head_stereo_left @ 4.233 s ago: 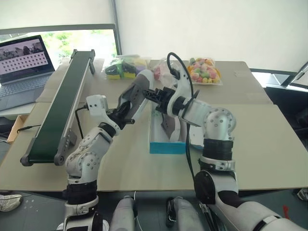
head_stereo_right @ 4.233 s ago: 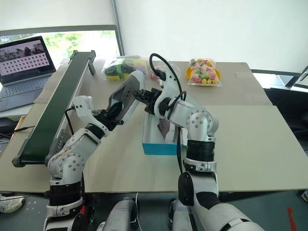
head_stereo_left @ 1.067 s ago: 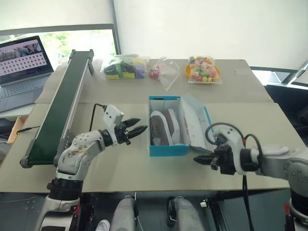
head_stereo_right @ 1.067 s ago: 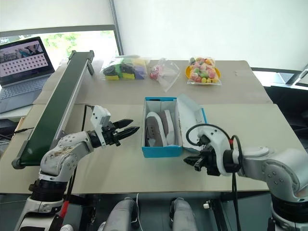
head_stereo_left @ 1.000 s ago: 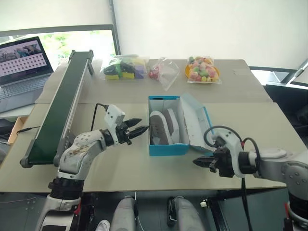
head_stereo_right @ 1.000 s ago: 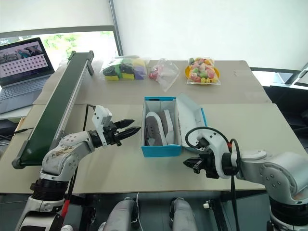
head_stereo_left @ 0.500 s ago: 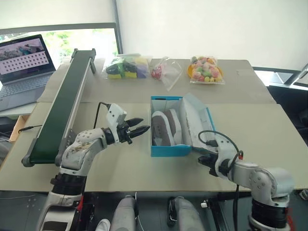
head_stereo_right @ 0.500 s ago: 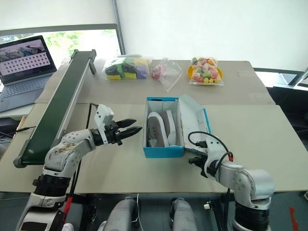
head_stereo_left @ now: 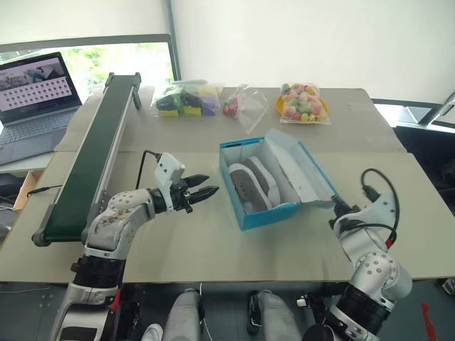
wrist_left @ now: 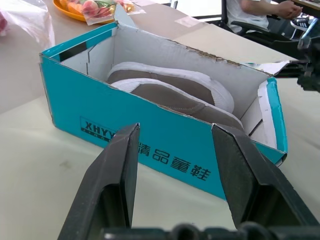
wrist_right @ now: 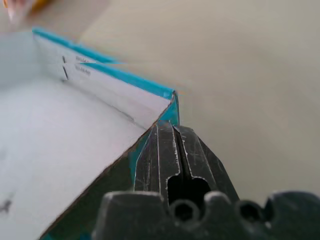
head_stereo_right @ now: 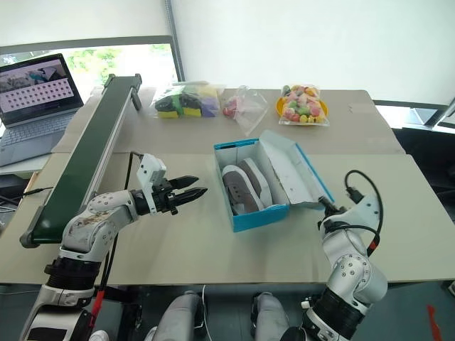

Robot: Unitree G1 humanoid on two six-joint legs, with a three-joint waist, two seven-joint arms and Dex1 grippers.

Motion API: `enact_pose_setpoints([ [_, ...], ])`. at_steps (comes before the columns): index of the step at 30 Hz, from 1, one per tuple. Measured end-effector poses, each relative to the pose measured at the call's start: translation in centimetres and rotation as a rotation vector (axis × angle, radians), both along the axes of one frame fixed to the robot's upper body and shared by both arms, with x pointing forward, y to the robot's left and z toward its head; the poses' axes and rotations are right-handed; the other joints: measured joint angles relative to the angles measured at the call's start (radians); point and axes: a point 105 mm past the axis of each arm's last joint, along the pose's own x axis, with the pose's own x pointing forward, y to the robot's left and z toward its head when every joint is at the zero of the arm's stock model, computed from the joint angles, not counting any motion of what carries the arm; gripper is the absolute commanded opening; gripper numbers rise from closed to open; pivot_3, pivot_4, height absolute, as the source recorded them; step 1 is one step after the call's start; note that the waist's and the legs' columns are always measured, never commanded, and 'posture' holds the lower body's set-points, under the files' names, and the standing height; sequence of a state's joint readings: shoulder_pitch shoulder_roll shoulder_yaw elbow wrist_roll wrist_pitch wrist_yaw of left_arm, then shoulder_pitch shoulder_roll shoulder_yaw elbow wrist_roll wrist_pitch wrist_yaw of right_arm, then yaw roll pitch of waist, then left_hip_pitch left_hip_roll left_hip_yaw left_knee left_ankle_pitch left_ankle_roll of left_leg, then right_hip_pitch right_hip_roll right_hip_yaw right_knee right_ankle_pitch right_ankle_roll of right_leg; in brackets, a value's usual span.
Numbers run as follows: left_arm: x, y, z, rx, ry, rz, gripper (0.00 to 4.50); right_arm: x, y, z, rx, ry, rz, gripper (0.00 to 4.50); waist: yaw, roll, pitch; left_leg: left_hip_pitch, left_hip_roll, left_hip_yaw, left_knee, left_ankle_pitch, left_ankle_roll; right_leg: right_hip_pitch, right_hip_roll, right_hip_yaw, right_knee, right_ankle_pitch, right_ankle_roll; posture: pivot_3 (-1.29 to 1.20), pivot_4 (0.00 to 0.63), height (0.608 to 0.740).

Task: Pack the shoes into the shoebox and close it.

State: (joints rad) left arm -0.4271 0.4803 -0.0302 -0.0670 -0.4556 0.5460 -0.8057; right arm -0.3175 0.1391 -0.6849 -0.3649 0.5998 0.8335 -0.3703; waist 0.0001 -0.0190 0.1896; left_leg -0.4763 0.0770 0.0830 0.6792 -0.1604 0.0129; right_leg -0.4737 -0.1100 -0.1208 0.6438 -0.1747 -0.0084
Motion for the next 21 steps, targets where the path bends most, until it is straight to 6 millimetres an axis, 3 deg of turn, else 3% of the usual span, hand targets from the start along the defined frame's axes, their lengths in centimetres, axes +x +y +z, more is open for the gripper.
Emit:
enact_pose_setpoints([
  [5, 0.0, 0.1, 0.1, 0.007, -0.001, 0.001, 2.42, 1.4, 1.3, 0.4, 0.132, -0.108, 0.022, 0.05, -0.011, 0.0, 0.0, 0.001, 0.0, -0.001, 0.0, 0.0, 0.0, 0.0, 0.0, 0.0, 0.002, 0.0, 0.0, 0.0, 0.15, 0.681],
  [9, 0.1, 0.3, 0.4, 0.014, -0.009, 0.004, 2.42, 2.0, 3.0, 0.2, 0.108, -0.047, 0.082, 0.05, -0.014, 0.0, 0.0, 0.001, 0.0, -0.001, 0.0, -0.001, -0.001, 0.0, 0.0, 0.0, 0.003, -0.001, -0.001, 0.0, 0.15, 0.681],
  [12, 0.2, 0.4, 0.5, 0.017, -0.014, 0.008, 2.42, 1.6, 3.6, 0.4, -0.011, 0.037, 0.148, 0.05, -0.015, 0.0, -0.001, 0.002, 0.0, -0.001, 0.0, 0.0, -0.001, 0.0, 0.0, 0.001, 0.003, -0.001, -0.002, 0.0, 0.15, 0.681],
  [17, 0.1, 0.5, 0.6, 0.022, -0.01, 0.008, 2.42, 0.3, 2.8, 0.8, -0.239, 0.16, 0.249, 0.05, -0.012, 0.0, -0.001, 0.001, 0.0, -0.001, 0.001, 0.0, 0.0, 0.0, 0.0, 0.001, 0.002, -0.001, -0.002, 0.0, 0.15, 0.681],
  [21, 0.1, 0.6, 0.6, 0.024, -0.007, 0.014, 2.42, -0.4, 1.5, 3.2, -0.447, 0.173, 0.314, 0.05, -0.007, 0.0, -0.001, 0.001, -0.001, -0.001, 0.001, -0.001, -0.001, 0.0, -0.001, 0.001, 0.002, -0.002, -0.004, 0.0, 0.15, 0.681],
])
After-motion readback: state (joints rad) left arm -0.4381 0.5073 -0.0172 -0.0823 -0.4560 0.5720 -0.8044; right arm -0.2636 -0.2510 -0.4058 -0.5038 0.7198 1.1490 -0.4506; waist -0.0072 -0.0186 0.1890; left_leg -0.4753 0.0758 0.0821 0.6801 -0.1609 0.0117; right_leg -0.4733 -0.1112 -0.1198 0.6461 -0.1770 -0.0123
